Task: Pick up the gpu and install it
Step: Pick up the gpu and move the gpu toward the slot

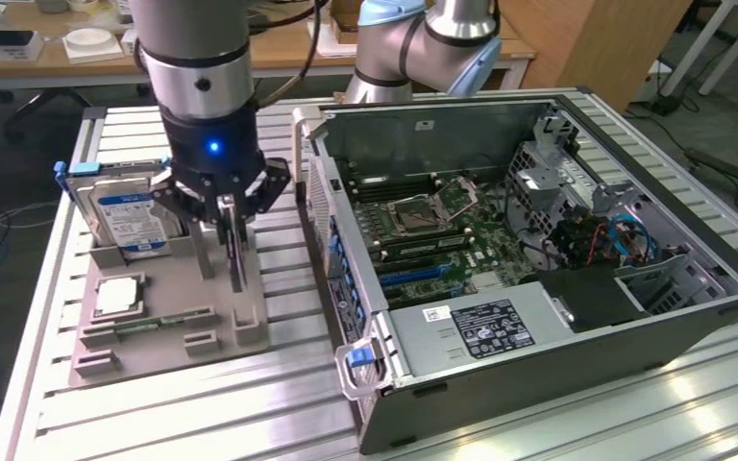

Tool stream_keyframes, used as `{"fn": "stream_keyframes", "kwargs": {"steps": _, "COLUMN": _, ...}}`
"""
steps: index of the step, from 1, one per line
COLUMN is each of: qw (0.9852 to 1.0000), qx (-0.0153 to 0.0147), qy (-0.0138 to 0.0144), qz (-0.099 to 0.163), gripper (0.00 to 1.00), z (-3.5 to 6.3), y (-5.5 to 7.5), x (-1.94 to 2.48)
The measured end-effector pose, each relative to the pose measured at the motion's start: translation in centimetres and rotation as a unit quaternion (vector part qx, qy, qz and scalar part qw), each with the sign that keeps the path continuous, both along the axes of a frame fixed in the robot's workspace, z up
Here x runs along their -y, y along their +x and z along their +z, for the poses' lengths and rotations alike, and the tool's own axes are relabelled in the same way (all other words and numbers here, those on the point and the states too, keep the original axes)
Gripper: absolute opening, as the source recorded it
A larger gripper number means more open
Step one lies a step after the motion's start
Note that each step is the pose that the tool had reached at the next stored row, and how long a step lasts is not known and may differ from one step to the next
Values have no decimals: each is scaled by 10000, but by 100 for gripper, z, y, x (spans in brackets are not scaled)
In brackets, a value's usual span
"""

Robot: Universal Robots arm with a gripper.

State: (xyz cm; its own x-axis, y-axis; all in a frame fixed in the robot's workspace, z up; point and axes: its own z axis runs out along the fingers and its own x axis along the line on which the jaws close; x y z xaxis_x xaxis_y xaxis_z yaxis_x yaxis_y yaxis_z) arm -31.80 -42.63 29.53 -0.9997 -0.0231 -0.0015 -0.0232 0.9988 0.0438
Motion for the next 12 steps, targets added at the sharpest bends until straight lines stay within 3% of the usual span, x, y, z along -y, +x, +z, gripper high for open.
{"fn": "stream_keyframes", "kwargs": {"steps": 7, "qw": 10000, "qx": 0, "qy": 7, "qz": 0, "gripper": 27, "z": 258, "y": 0, "x": 0}}
{"fn": "stream_keyframes", "kwargs": {"steps": 12, "qw": 10000, "qx": 0, "qy": 9, "qz": 0, "gripper": 27, "z": 379, "y": 0, "x": 0}}
